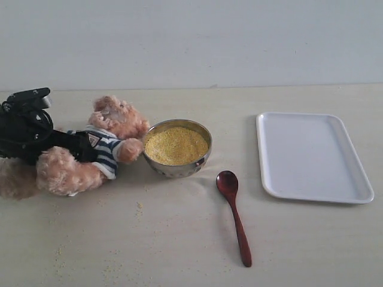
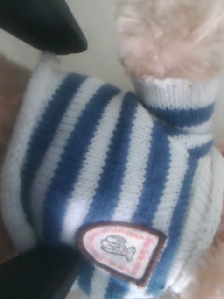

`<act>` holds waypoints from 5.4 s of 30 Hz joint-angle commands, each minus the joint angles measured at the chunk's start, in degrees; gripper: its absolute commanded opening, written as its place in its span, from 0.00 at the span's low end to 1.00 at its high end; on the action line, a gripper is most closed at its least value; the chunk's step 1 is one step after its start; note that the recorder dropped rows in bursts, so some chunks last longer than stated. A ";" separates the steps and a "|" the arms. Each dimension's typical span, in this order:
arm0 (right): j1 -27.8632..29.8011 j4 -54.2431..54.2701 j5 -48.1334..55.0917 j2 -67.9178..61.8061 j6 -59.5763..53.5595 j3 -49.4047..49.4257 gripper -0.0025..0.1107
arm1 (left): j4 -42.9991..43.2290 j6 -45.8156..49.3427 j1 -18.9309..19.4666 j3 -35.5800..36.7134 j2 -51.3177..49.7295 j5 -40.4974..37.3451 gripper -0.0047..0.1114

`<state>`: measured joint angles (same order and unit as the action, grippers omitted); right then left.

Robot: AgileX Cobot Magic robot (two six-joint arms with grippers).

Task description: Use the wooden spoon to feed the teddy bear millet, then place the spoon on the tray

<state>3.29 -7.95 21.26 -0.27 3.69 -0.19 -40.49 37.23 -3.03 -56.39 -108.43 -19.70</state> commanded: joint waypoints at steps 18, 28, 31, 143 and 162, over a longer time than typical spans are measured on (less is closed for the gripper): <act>0.17 -0.04 -0.28 0.27 0.26 0.19 0.02 | -7.52 0.55 2.58 2.79 6.50 2.18 0.08; 0.17 -0.04 -0.28 0.27 0.26 0.19 0.02 | -13.60 -0.18 2.71 16.73 26.62 4.48 0.08; 0.17 -0.04 -0.28 0.27 0.26 0.19 0.02 | -15.89 2.03 2.71 19.51 31.20 3.88 0.08; -66.39 47.03 -68.46 -97.00 -9.13 -15.01 0.52 | -48.58 42.52 2.71 35.18 39.58 -4.30 0.08; -64.40 55.89 -58.81 -101.00 -15.53 -21.14 0.54 | -49.07 42.52 2.71 35.18 39.58 -5.03 0.08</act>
<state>-61.34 47.42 -40.62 -101.25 -12.37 -21.15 -88.62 79.51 -0.45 -21.29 -69.41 -23.27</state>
